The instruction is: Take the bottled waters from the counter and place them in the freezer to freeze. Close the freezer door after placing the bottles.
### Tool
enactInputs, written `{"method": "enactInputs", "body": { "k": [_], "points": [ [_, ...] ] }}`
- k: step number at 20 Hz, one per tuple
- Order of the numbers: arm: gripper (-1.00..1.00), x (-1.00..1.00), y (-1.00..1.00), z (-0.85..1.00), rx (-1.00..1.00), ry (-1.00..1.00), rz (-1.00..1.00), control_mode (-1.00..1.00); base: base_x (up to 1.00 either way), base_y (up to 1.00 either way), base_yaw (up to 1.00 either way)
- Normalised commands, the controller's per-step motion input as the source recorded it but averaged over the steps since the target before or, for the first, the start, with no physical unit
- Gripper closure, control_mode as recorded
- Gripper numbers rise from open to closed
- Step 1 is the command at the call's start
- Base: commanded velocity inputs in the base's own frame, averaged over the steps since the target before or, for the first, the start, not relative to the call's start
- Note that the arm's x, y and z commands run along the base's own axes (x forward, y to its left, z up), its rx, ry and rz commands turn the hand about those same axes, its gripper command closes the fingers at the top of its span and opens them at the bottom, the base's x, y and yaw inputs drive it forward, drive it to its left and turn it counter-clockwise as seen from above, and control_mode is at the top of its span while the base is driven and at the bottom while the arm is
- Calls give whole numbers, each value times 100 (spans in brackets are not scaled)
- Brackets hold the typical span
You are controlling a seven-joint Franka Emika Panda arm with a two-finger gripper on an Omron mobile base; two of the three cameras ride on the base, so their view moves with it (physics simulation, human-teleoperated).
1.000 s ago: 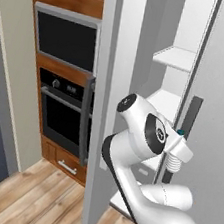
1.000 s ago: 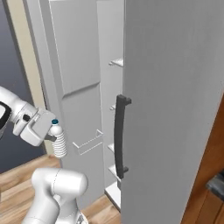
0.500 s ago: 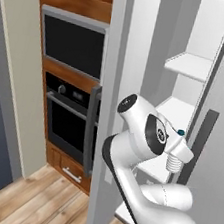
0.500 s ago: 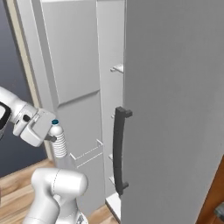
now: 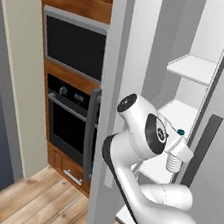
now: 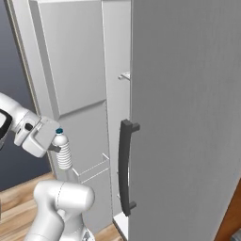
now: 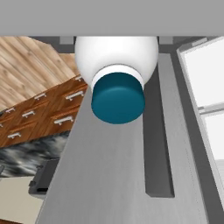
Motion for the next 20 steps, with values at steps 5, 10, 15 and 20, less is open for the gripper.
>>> {"method": "enactInputs", "body": {
  "k": [5,10,15,20],
  "points": [
    [100,0,0,0,0,0,0,100,13,-4,1],
    [100,0,0,0,0,0,0,100,18,-18,1],
    [100,0,0,0,0,0,0,100,6,-10,1],
    [100,0,0,0,0,0,0,100,0,0,0]
  ]
}}
